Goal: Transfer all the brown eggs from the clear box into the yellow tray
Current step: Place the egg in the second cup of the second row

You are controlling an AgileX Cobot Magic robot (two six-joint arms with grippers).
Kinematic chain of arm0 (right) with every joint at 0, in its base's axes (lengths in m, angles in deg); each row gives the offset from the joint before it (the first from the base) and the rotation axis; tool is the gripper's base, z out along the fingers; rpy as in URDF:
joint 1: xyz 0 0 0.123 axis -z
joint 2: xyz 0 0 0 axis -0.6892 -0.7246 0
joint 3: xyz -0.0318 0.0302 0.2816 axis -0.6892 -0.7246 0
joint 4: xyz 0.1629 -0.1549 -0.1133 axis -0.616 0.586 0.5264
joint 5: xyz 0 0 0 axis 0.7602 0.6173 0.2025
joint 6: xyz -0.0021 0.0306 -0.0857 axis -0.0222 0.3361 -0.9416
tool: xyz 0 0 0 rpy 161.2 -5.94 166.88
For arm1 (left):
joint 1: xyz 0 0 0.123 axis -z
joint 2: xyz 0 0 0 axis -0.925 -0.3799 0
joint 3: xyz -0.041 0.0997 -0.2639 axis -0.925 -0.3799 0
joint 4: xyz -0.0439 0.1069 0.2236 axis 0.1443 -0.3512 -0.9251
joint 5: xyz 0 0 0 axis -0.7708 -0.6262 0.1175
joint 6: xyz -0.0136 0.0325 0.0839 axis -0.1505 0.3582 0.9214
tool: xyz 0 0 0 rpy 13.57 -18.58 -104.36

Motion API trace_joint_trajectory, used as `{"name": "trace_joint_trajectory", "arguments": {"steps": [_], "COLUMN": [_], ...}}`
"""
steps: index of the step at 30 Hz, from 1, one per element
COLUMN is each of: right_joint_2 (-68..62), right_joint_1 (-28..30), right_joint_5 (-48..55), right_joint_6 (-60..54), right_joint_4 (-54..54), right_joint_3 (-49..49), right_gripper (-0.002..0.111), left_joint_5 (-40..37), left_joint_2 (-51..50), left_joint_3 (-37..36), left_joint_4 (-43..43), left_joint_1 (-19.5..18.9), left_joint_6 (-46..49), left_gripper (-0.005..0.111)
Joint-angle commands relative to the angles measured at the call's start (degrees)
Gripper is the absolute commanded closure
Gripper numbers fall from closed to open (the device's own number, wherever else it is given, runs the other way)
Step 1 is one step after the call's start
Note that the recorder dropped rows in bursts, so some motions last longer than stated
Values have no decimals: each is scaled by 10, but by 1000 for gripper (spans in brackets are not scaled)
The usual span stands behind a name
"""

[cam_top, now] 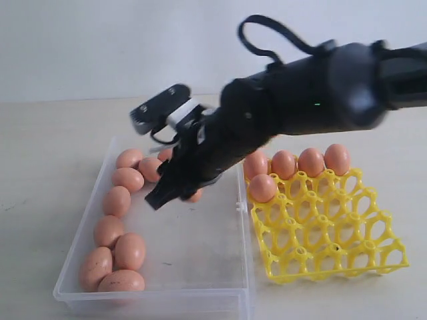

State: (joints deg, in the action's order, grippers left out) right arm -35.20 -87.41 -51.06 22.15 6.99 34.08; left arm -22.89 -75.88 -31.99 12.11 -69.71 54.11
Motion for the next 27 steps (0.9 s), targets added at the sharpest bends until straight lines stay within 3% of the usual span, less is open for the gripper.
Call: {"name": "trace_joint_trajectory", "arguments": {"steps": [1,8,13,20,25,26,27], "right_joint_2": [100,152,133,96,78,78,78], "right_joint_1": [55,155,197,203,203,203,203], "right_joint_5": [-227,-462,-477,-478,-478,-478,-478], "right_joint_6": [31,32,37,53,75,102,115], "right_joint_4": [28,-22,-22,-22,-7,-1,-1], "right_joint_3": [-153,-316,-331,-331,-331,-331,-331], "right_gripper": [108,108,108,108,83,66,57], "left_joint_5": [5,5,5,5,5,5,5], "left_joint_2": [3,3,3,3,3,3,3], "left_joint_3": [2,2,2,2,2,2,2], "left_joint_4": [1,1,1,1,1,1,1], "left_joint_1": [3,3,3,3,3,3,3], "left_joint_6": [-3,-3,-3,-4,-3,-3,-3], "left_gripper": [107,107,107,107,107,107,107]}}
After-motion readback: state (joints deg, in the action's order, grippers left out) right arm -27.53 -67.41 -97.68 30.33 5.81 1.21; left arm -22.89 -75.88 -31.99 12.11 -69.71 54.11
